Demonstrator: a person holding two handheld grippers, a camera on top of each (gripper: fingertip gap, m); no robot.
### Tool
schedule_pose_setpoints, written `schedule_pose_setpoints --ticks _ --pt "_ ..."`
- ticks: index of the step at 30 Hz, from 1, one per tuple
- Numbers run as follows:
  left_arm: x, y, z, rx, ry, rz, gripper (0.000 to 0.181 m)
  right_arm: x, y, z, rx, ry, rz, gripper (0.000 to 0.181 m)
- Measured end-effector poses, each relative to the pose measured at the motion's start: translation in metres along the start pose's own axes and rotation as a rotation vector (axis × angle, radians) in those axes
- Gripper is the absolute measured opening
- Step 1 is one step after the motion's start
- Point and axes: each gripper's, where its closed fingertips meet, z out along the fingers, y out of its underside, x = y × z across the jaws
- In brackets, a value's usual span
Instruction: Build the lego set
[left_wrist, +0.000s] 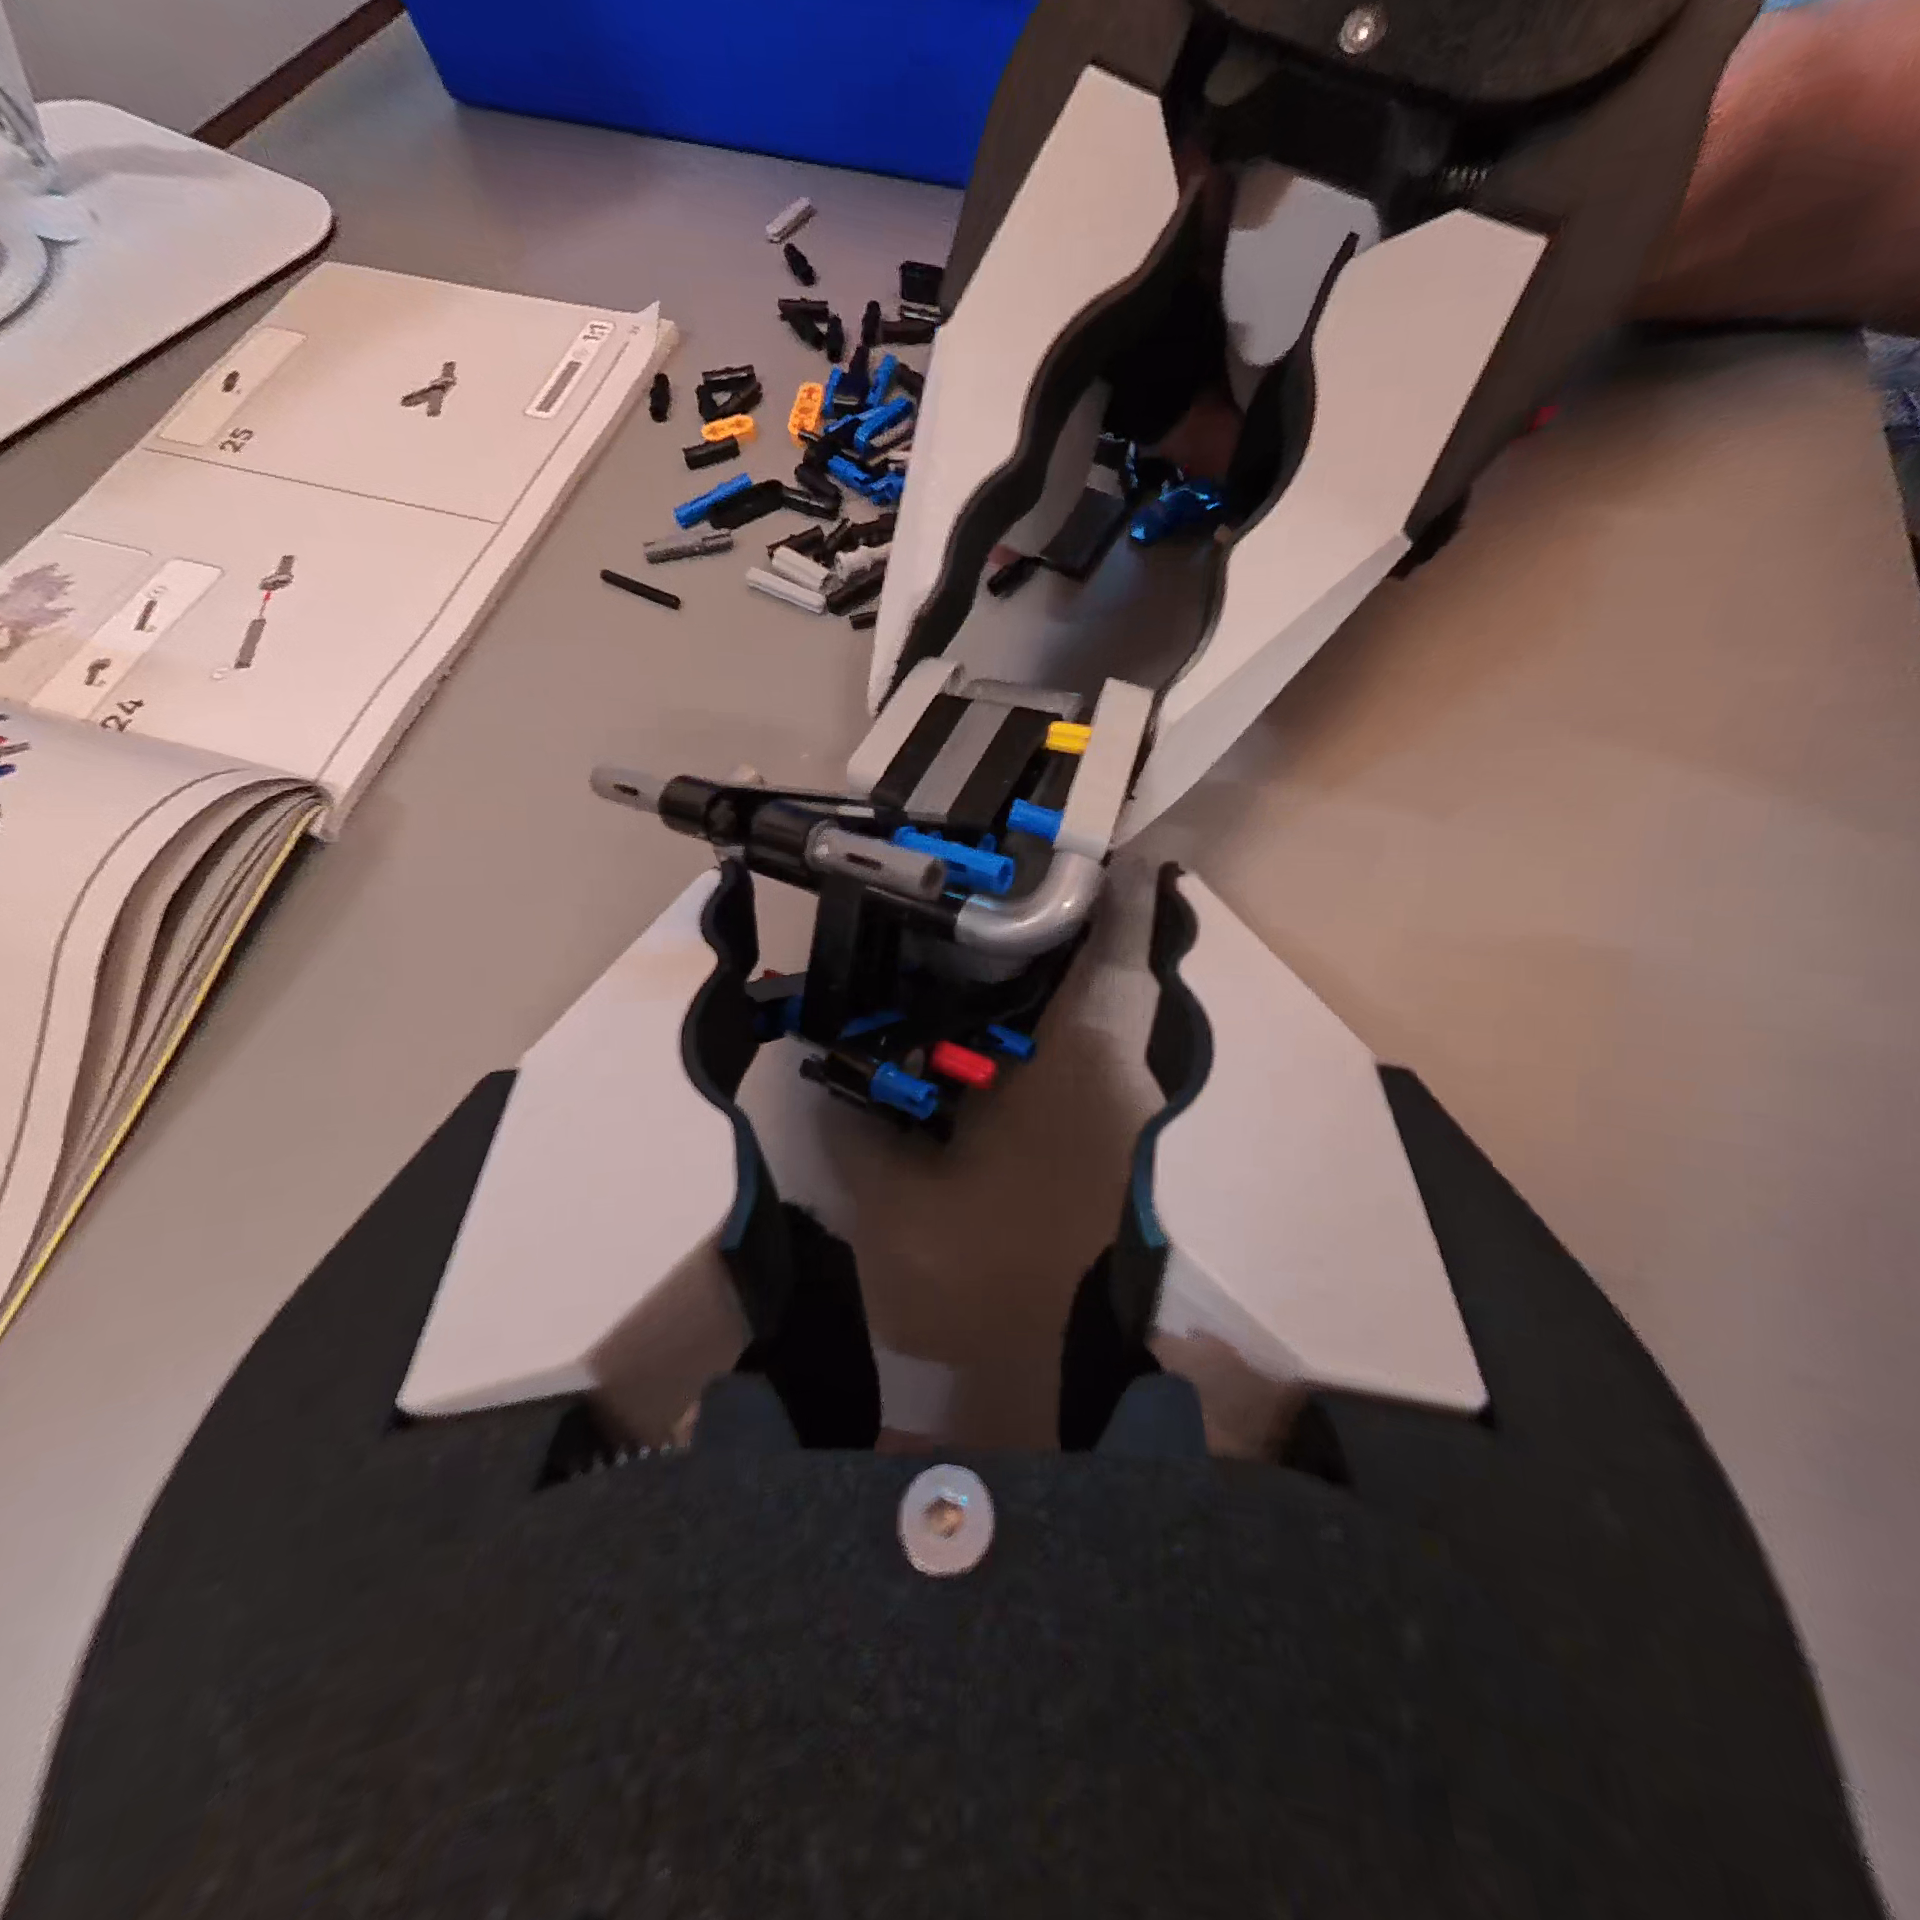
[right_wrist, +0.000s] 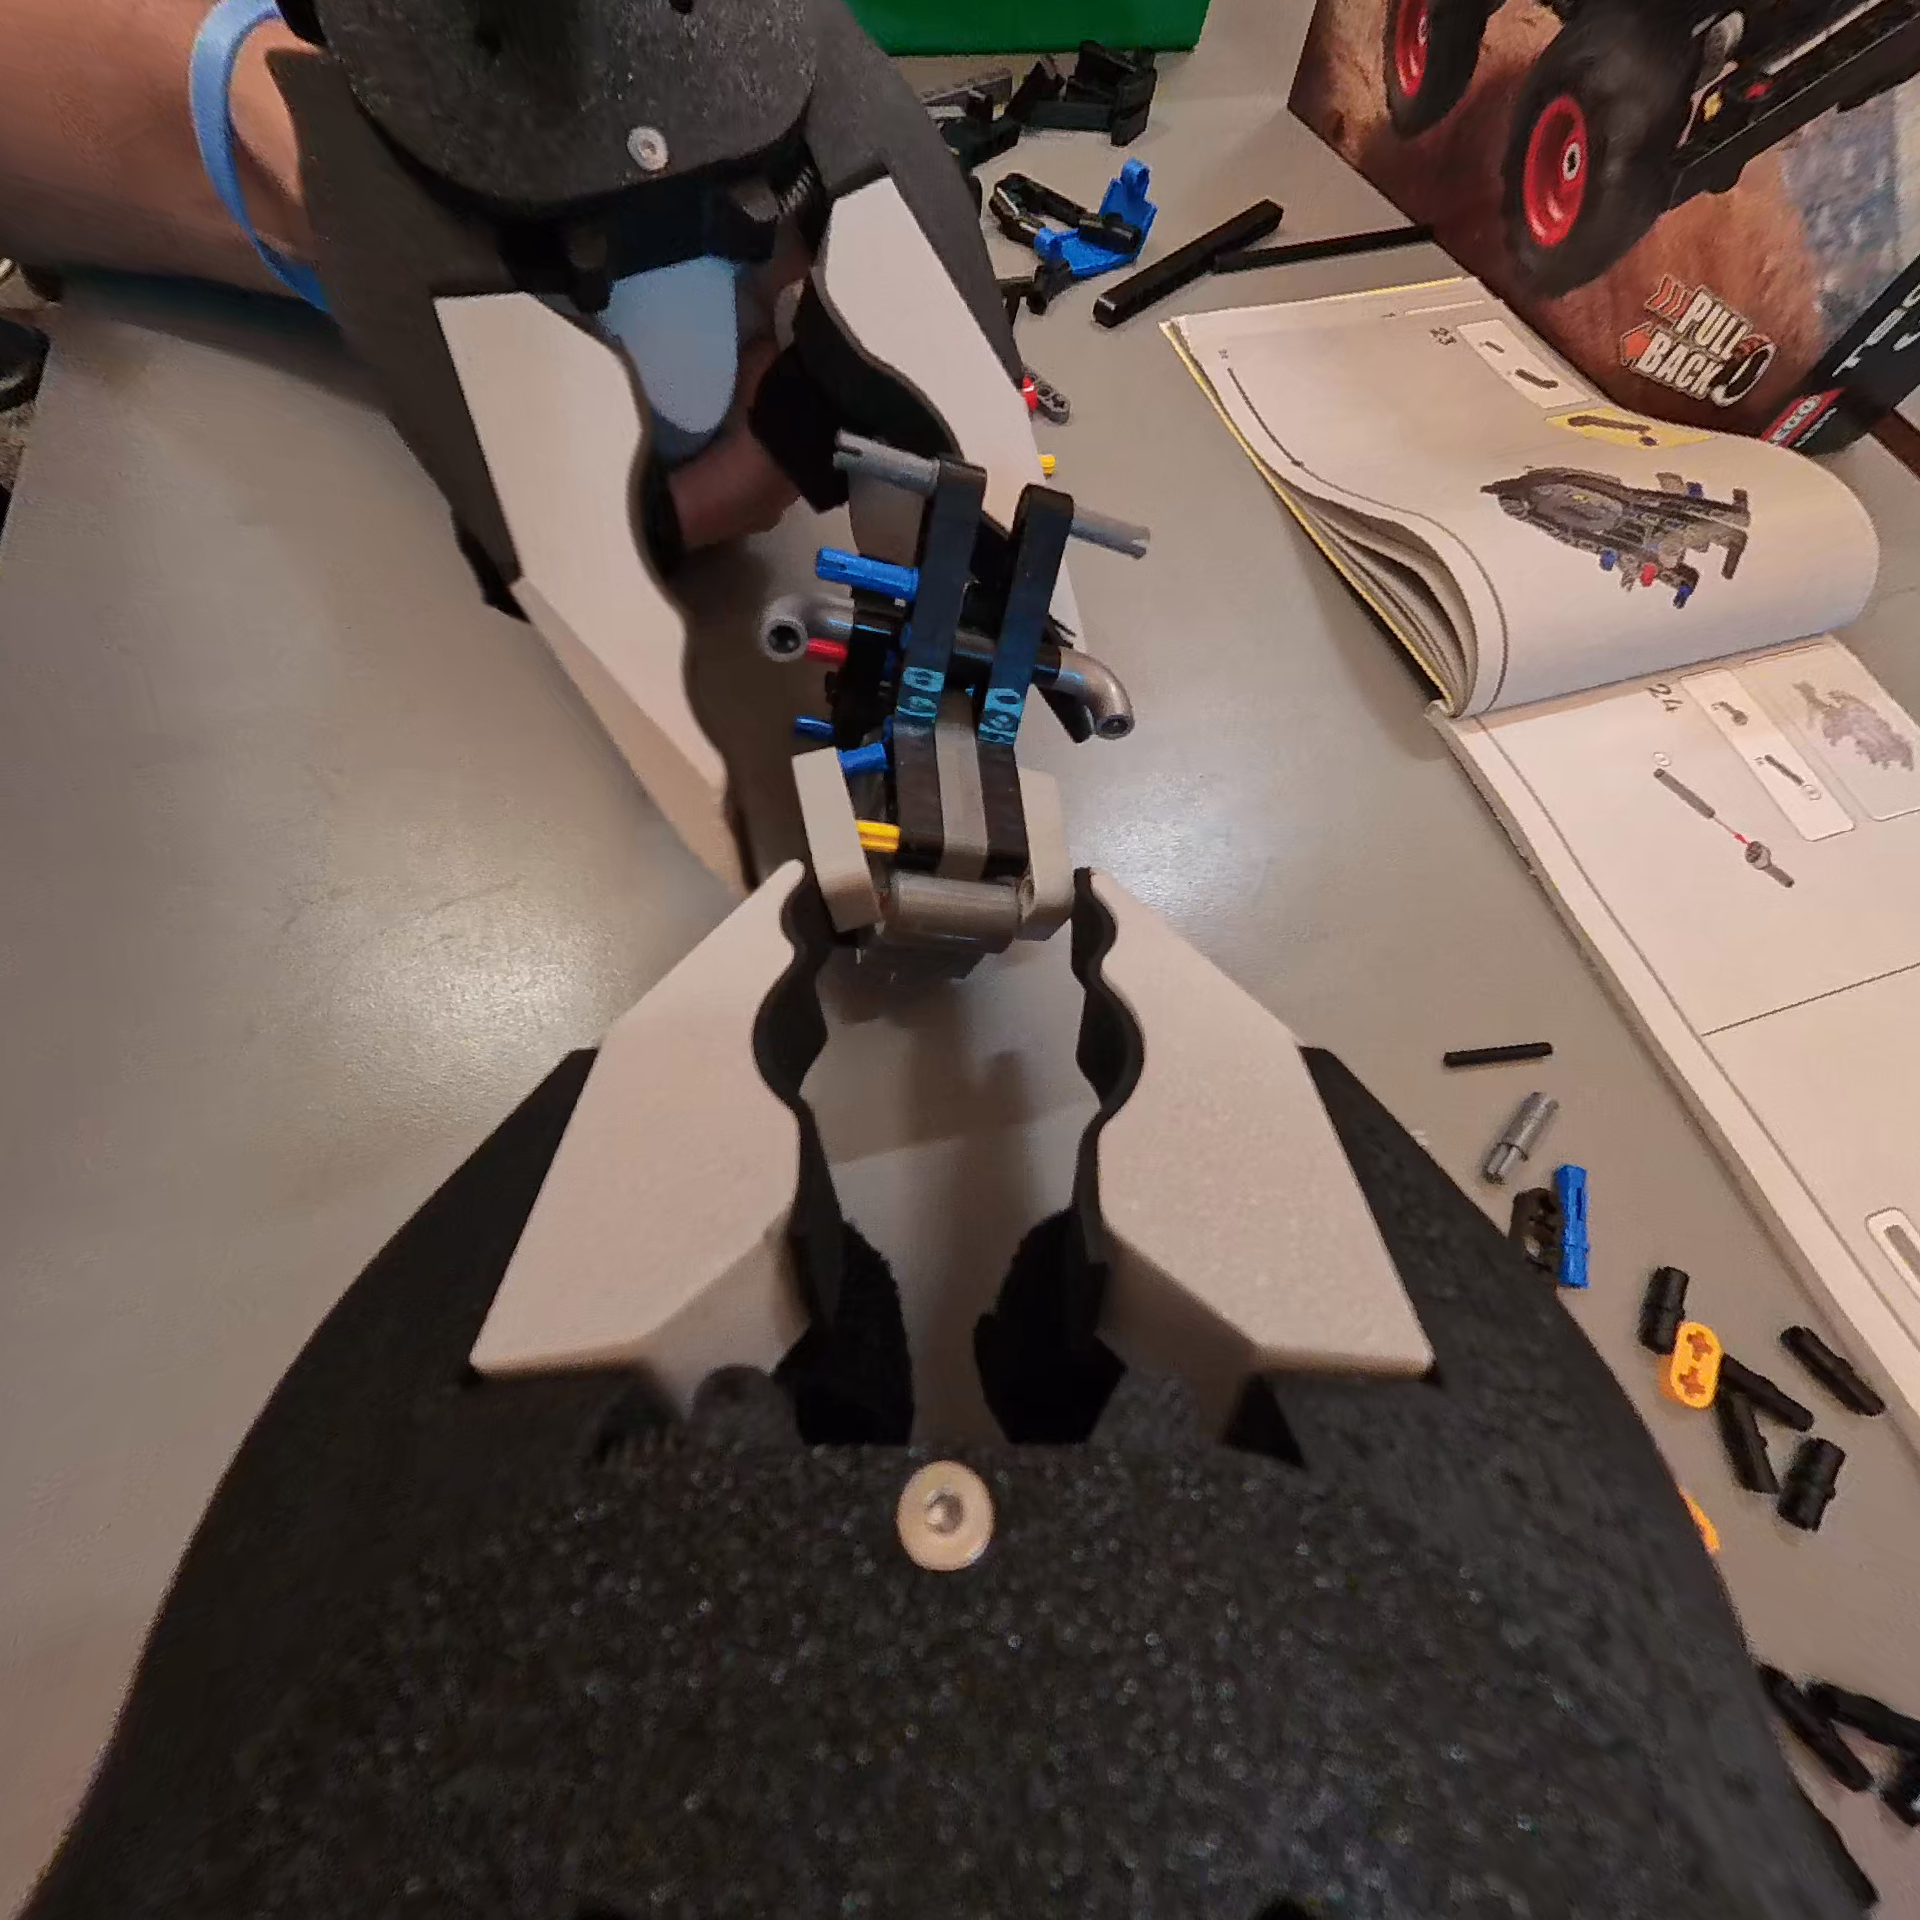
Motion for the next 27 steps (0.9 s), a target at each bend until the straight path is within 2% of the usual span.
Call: schedule_pose_setpoints --ticks 1,6,9,13,16,23,24,27 --pt "0.002 0.000 0.000 -0.004 0.007 0.002 0.077 0.000 0.000 0.000 -0.001 0.002 -0.002 0.046" --pt "-0.002 -0.002 -0.002 0.014 0.021 -0.055 0.058 -0.002 0.001 -0.002 0.007 -0.008 -0.018 0.046" --pt "0.000 -0.002 -0.003 0.020 0.033 -0.048 0.058 -0.003 0.002 -0.002 0.004 -0.010 -0.033 0.046" --pt "0.006 -0.004 -0.003 0.030 0.076 -0.041 0.069 -0.002 0.003 -0.003 -0.003 0.006 -0.065 0.046" --pt "0.002 -0.006 -0.004 0.044 0.059 -0.060 0.062 -0.003 0.003 -0.003 -0.006 0.015 -0.083 0.046" --pt "0.001 -0.006 -0.003 0.041 0.053 -0.066 0.061 -0.002 0.003 -0.003 0.002 0.022 -0.092 0.046" --pt "0.001 -0.006 -0.003 0.039 0.049 -0.061 0.061 -0.003 0.003 -0.003 0.004 0.019 -0.090 0.047" --pt "0.001 -0.005 -0.003 0.036 0.039 -0.049 0.061 -0.013 0.002 -0.003 0.006 -0.055 -0.061 0.066"
